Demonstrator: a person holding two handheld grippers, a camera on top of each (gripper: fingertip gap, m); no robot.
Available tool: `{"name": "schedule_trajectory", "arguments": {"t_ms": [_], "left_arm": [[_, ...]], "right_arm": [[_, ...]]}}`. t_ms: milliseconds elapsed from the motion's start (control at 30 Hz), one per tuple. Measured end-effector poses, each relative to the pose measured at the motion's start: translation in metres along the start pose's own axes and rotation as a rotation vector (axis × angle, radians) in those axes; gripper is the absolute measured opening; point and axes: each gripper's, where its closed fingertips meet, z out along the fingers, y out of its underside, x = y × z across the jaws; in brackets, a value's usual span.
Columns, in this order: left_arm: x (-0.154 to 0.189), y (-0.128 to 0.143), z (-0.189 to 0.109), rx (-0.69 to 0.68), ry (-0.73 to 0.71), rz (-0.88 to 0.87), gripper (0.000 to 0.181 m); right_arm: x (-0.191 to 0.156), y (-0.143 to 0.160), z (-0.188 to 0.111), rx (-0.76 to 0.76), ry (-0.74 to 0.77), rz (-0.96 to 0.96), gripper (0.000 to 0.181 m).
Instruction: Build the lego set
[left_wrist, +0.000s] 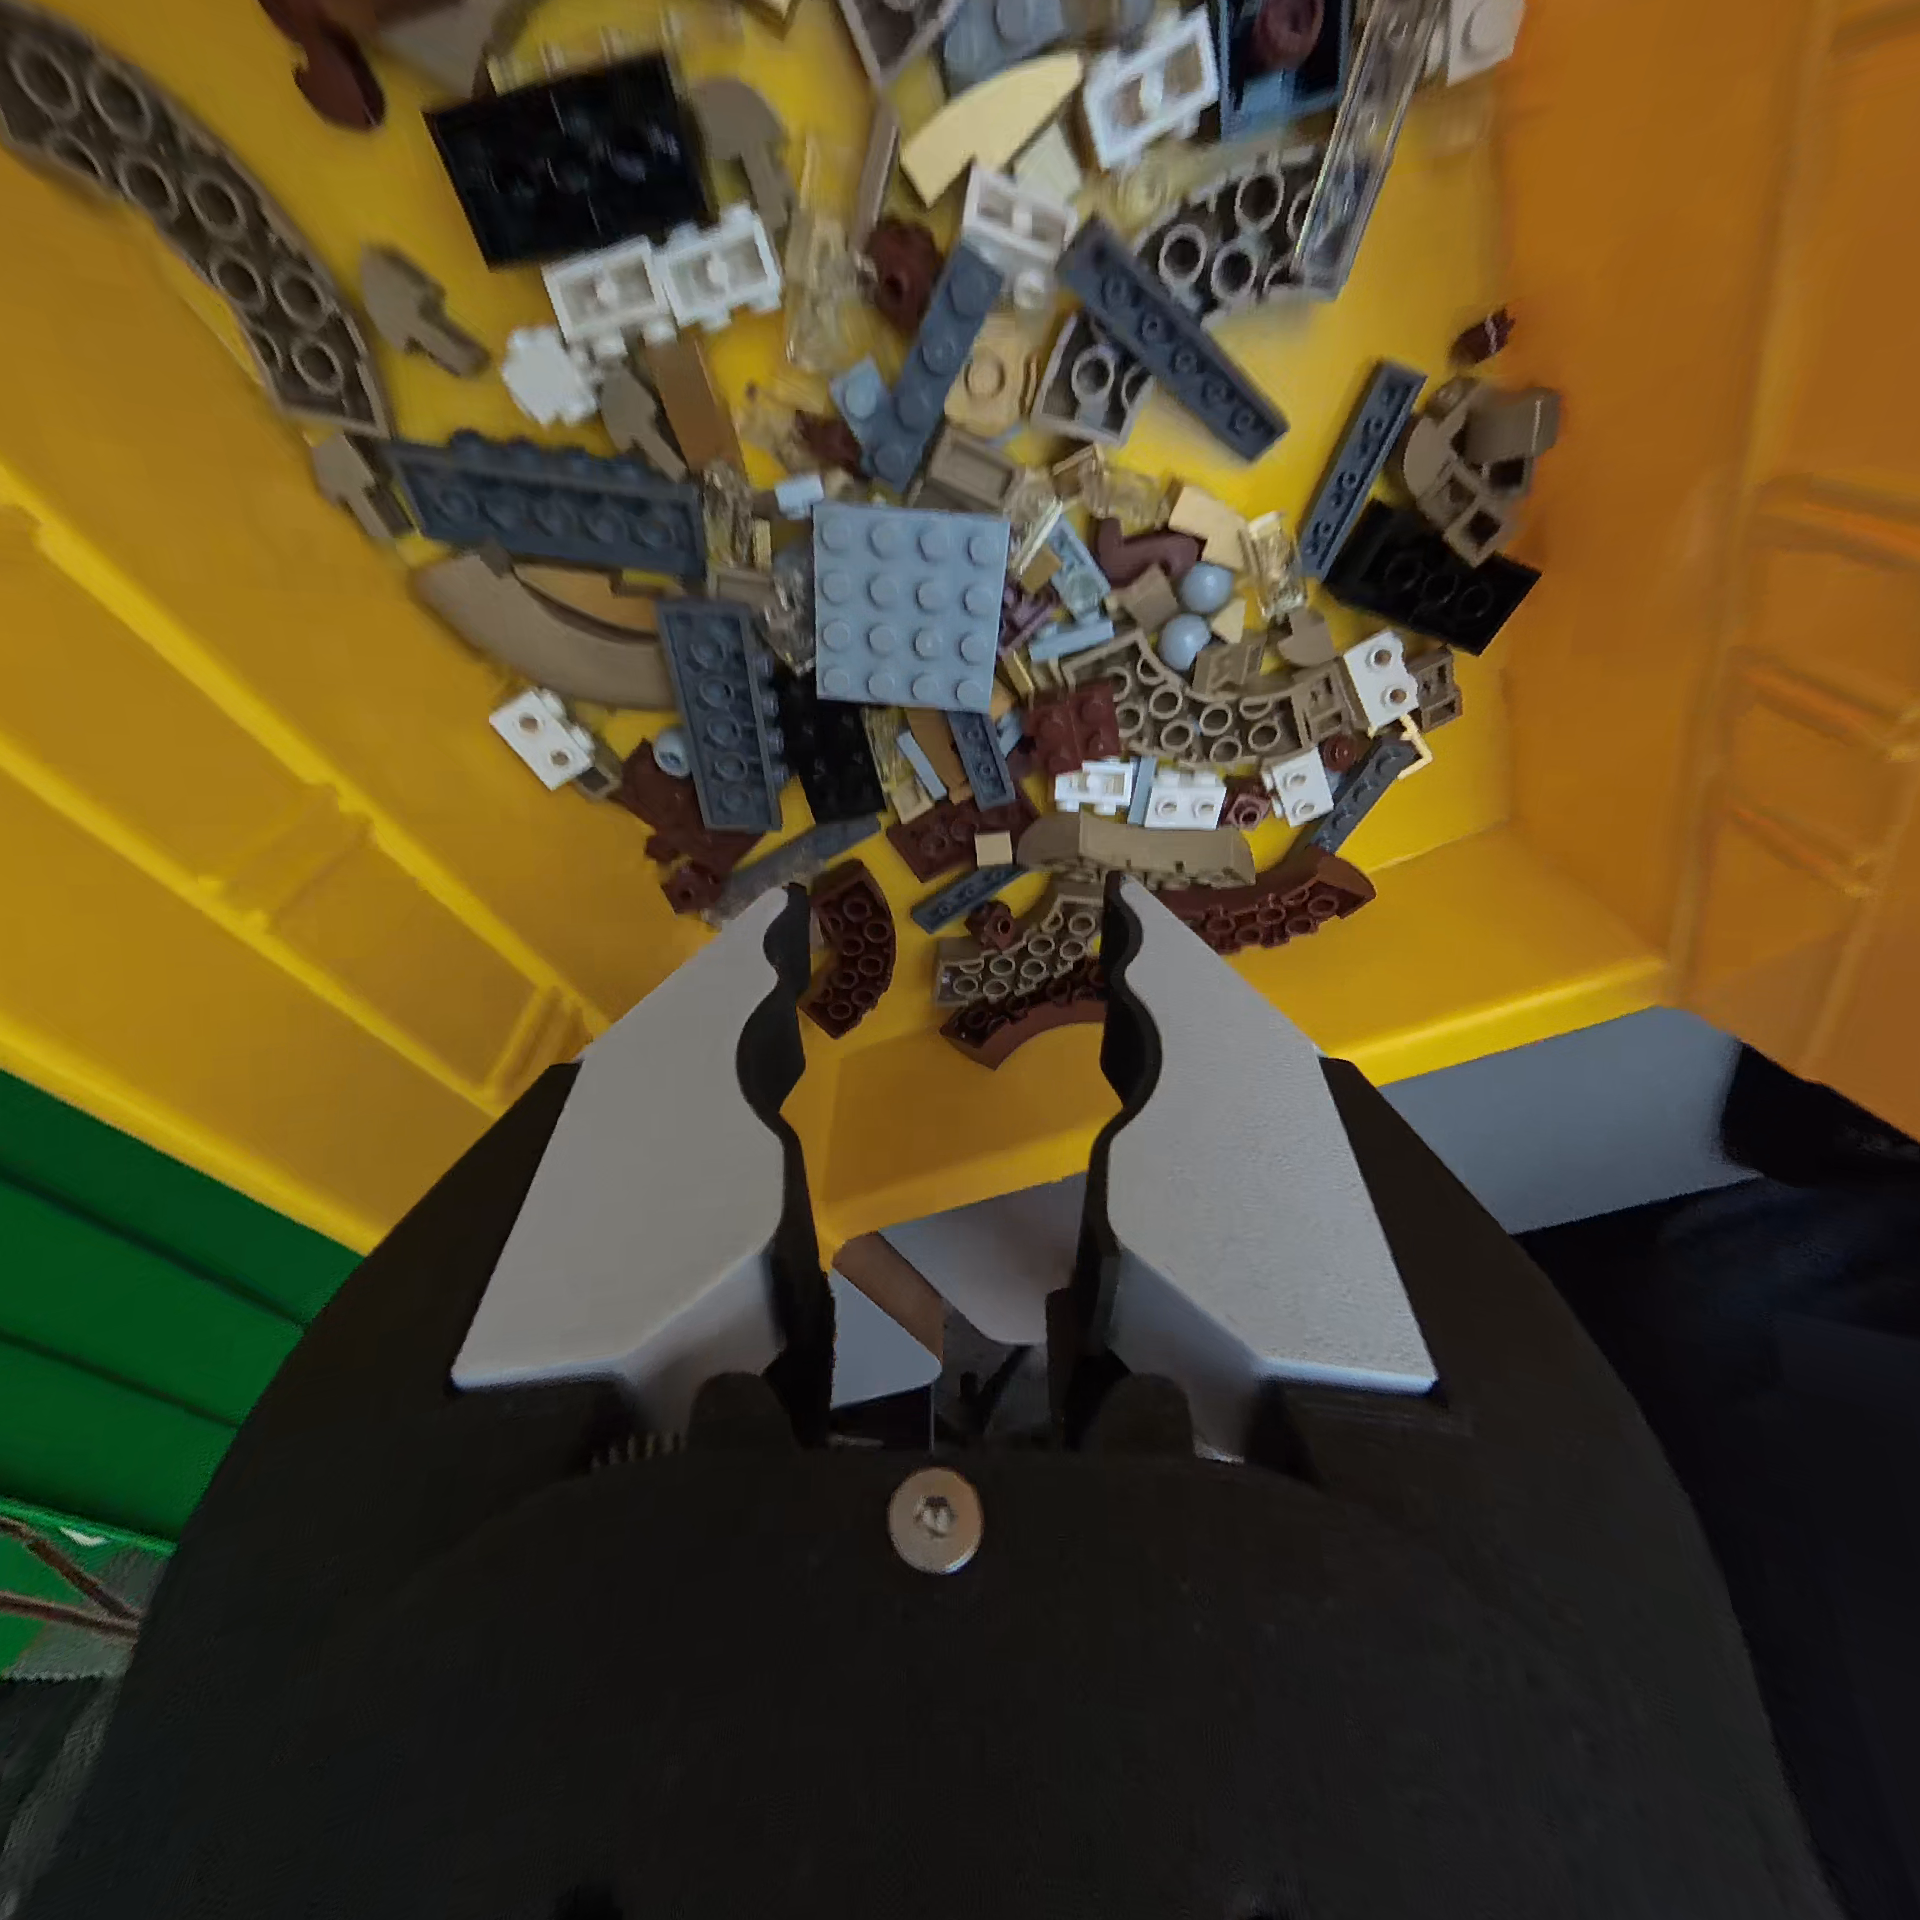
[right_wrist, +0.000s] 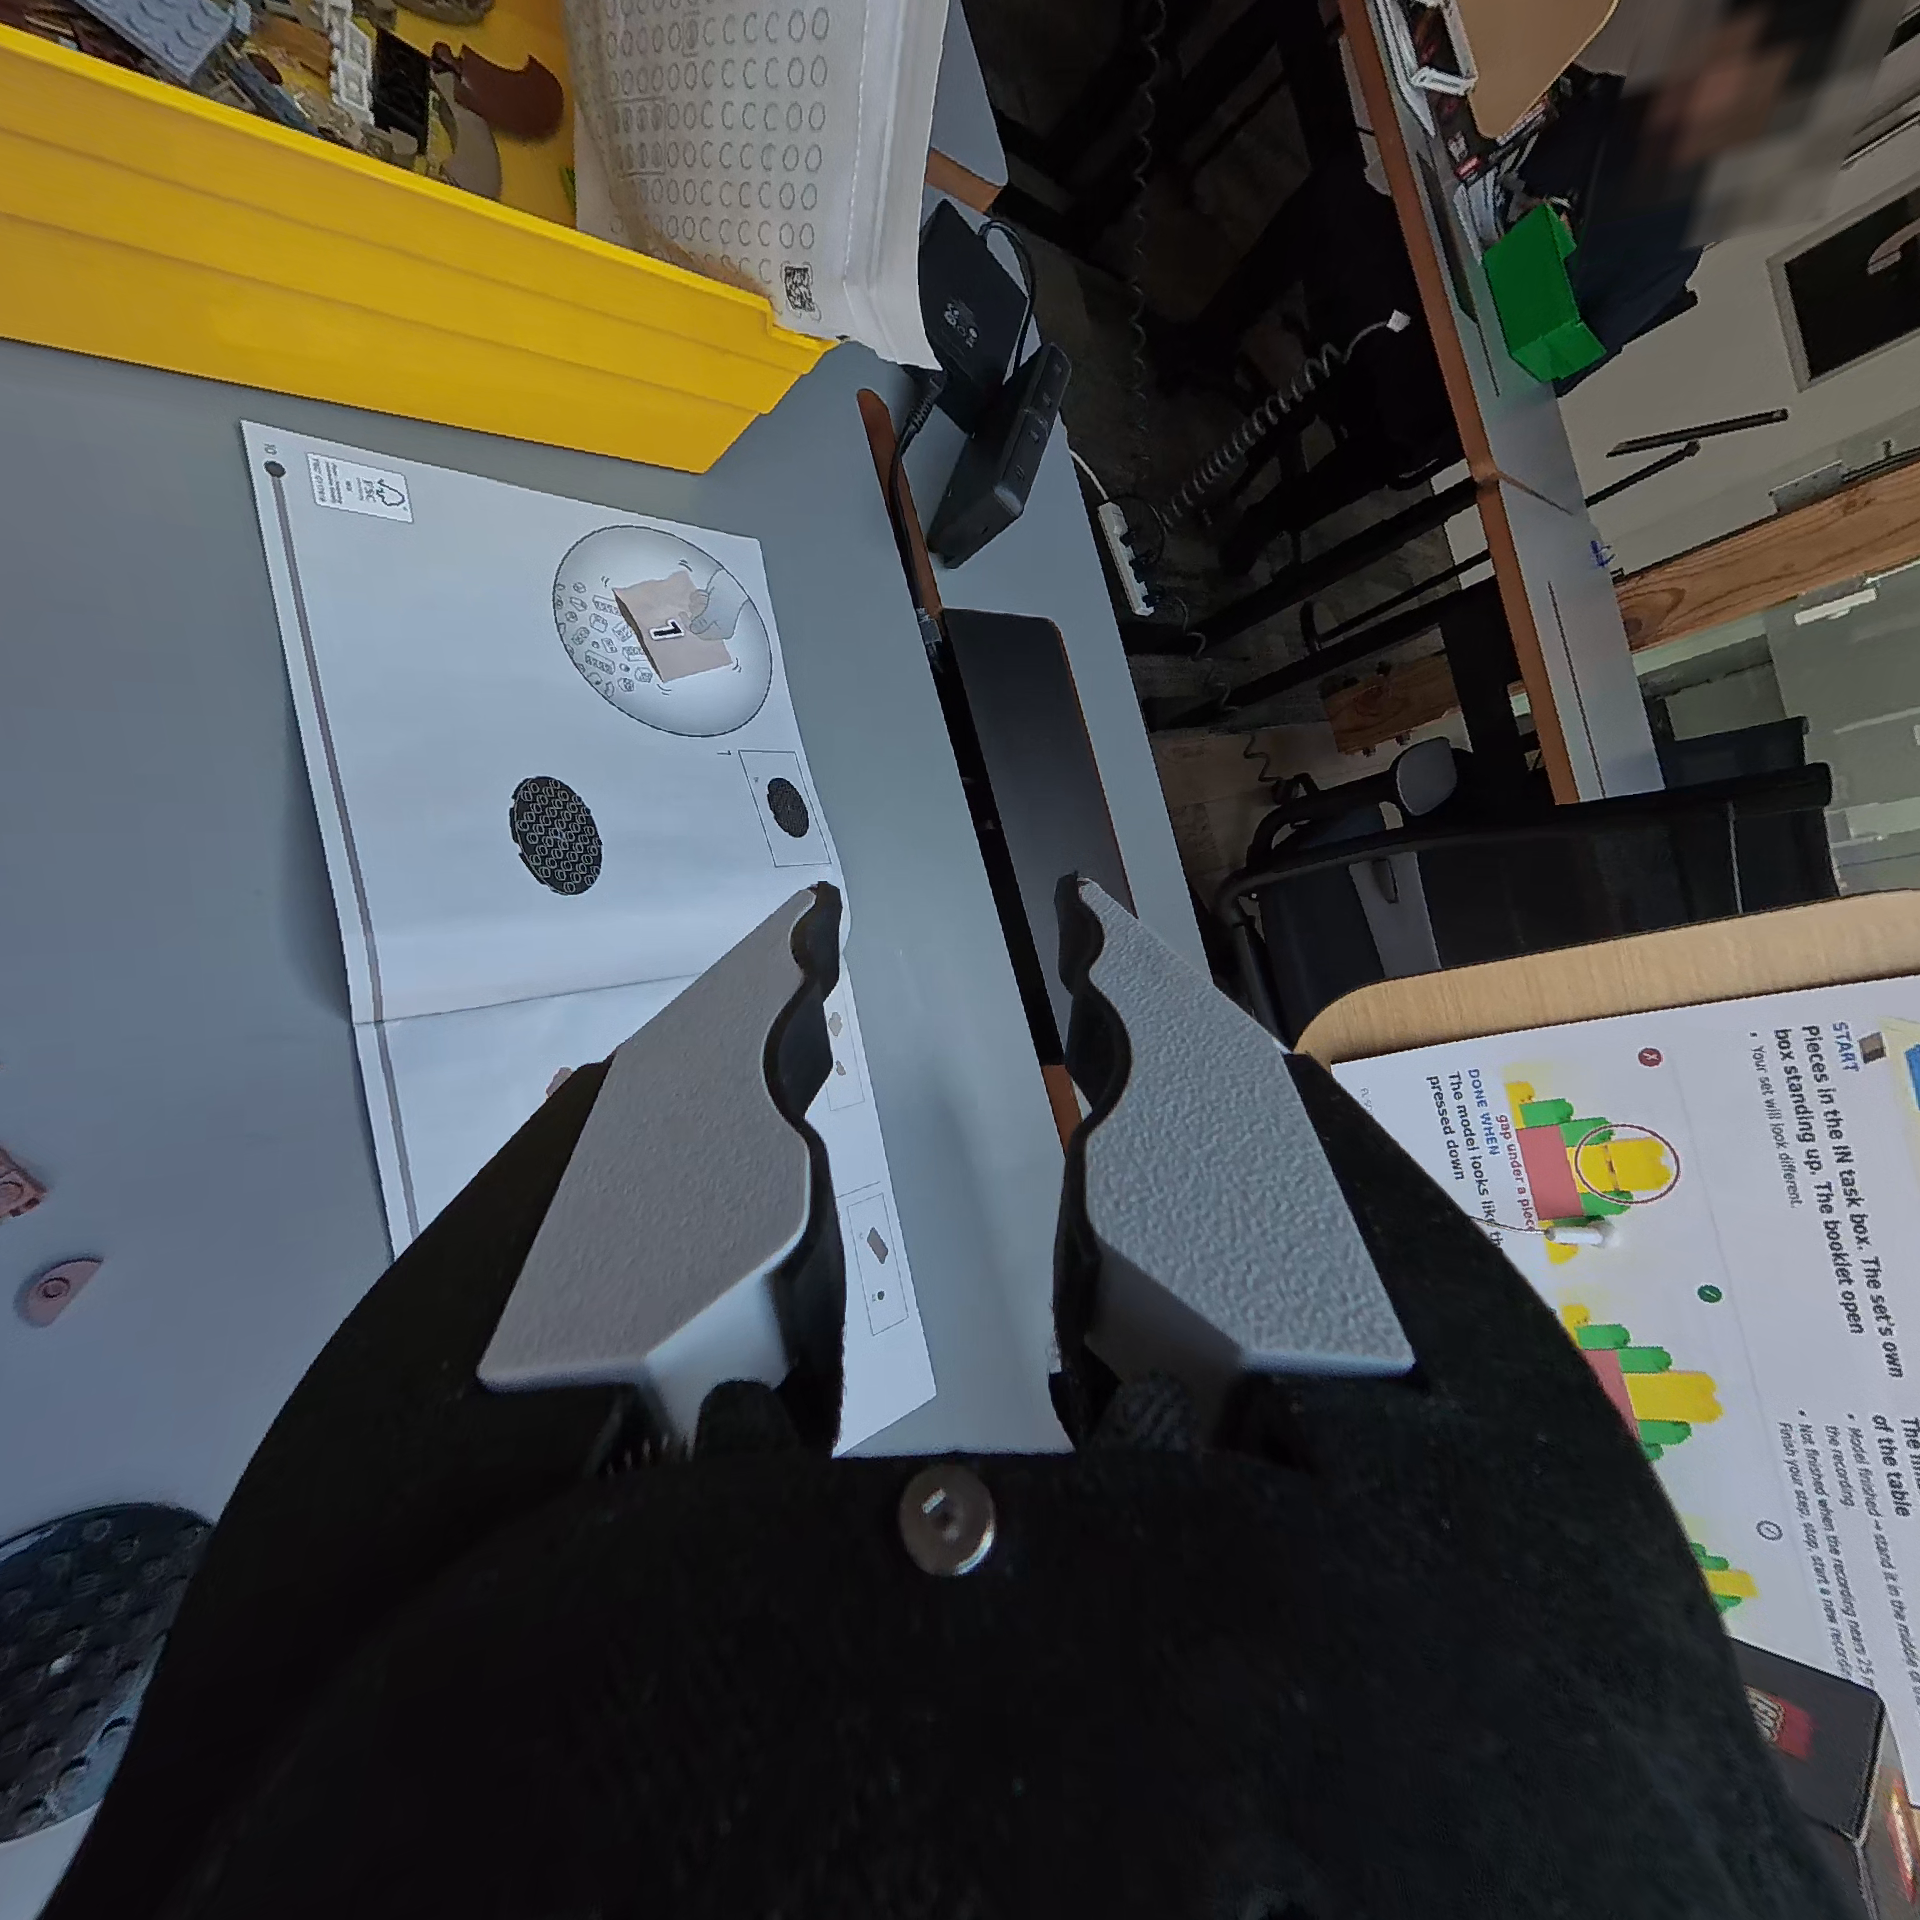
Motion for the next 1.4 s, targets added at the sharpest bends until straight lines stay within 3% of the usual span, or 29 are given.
{"name": "schedule_trajectory", "arguments": {"t_ms": [133,167,200,300,433,600,833,933,1067,1167,1233,1300,1400], "left_arm": [[-0.008,0.042,0.006,-0.142,-0.038,-0.030,0.044],[-0.008,0.046,0.006,-0.147,-0.027,-0.041,0.033],[-0.007,0.045,0.005,-0.138,-0.011,-0.053,0.026],[-0.011,0.037,0.000,-0.081,0.008,-0.094,0.026],[-0.021,0.034,-0.011,-0.019,-0.044,-0.129,0.040],[-0.024,0.005,-0.033,0.178,-0.048,-0.122,0.046],[-0.033,0.001,-0.015,0.130,-0.062,-0.119,0.050],[-0.043,-0.012,-0.022,0.150,-0.091,-0.107,0.049],[-0.038,-0.044,-0.051,0.348,-0.100,-0.068,0.038],[-0.038,-0.058,-0.087,0.545,-0.185,-0.001,0.027],[-0.036,-0.070,-0.123,0.739,-0.216,0.016,0.027],[-0.028,-0.082,-0.166,0.982,-0.212,0.057,0.038],[-0.024,-0.084,-0.222,1.324,-0.238,0.058,0.044]], "right_arm": [[0.001,0.006,0.006,-0.010,-0.012,0.016,0.042],[0.000,0.007,0.008,-0.012,-0.017,0.015,0.043],[-0.001,0.007,0.009,-0.015,-0.022,0.012,0.043],[-0.002,0.008,0.013,-0.021,-0.022,0.007,0.043],[0.000,0.000,0.016,0.024,-0.008,0.013,0.042],[0.010,-0.030,0.007,0.185,0.045,0.052,0.041],[0.003,-0.066,-0.013,0.334,0.015,0.114,0.038],[-0.007,-0.083,-0.016,0.382,-0.024,0.156,0.038],[-0.034,-0.118,-0.015,0.472,-0.120,0.206,0.042],[-0.055,-0.133,-0.005,0.473,-0.144,0.190,0.049],[-0.062,-0.141,0.001,0.493,-0.150,0.190,0.048],[-0.066,-0.148,0.009,0.527,-0.157,0.201,0.048],[-0.069,-0.151,0.022,0.564,-0.181,0.262,0.052]]}}
